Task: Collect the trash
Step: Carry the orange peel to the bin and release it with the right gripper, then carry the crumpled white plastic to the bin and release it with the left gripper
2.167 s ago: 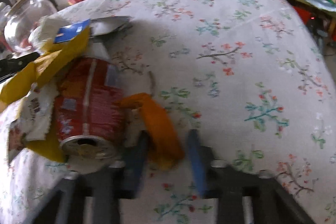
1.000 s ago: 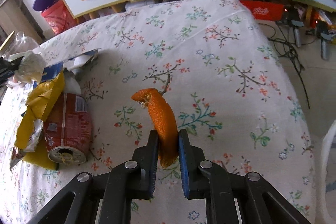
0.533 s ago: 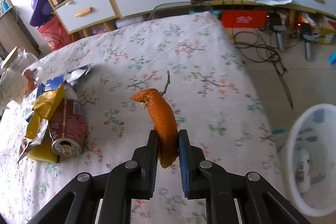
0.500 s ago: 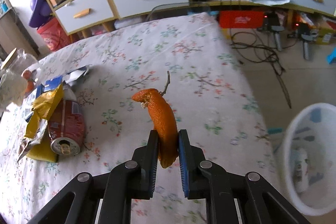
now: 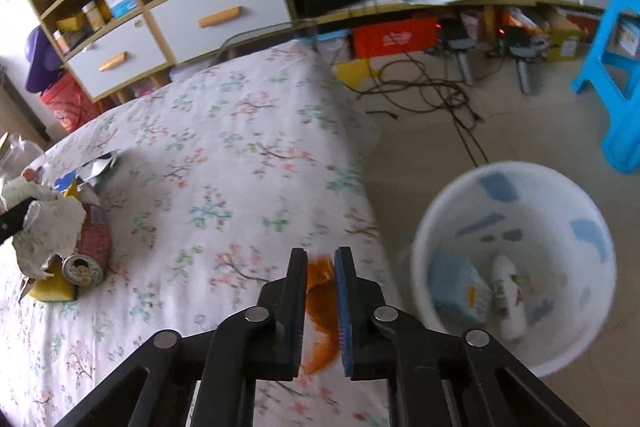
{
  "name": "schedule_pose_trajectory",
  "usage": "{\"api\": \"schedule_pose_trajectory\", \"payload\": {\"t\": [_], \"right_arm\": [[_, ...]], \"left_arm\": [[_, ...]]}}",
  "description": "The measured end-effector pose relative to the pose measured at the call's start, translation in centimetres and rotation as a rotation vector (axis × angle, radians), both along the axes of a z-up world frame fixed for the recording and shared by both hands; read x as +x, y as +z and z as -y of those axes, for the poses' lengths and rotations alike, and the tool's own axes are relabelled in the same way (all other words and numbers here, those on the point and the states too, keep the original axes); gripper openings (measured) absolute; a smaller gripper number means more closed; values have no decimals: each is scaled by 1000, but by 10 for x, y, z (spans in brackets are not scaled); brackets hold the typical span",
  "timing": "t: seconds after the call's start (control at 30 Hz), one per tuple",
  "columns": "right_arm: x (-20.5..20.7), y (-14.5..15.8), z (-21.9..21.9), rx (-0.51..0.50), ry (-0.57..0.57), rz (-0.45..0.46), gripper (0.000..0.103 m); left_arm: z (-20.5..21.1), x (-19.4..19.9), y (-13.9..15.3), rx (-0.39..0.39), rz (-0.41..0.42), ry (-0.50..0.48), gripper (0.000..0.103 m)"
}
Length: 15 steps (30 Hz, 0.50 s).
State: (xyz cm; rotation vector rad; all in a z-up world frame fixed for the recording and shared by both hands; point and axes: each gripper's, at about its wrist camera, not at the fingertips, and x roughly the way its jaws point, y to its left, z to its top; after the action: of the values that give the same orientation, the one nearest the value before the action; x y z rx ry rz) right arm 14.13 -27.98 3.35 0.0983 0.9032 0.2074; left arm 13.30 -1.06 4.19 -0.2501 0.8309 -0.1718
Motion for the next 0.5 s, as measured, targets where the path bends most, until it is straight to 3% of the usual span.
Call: {"api": "schedule_pose_trajectory", "payload": {"t": [0.2,0.27,0.3,0.33,0.5], "right_arm": [[-5,1,26,64,-15,-23,11],[-3,-5,27,72,2,-59,21],[-1,-11,26,69,1,-83,45],[2,-18,26,63,-18,-111,58],[10,-23,38,87,-60,-141,57]], "left_arm": [[23,-2,-11,3,-22,-52,10],[28,-4,-17,9,-33,-64,10],[31,-6,-21,11,-40,-71,10],[32,-7,-24,11,-47,-78,10],[33,-21,-40,10,-68,-98,10]]}}
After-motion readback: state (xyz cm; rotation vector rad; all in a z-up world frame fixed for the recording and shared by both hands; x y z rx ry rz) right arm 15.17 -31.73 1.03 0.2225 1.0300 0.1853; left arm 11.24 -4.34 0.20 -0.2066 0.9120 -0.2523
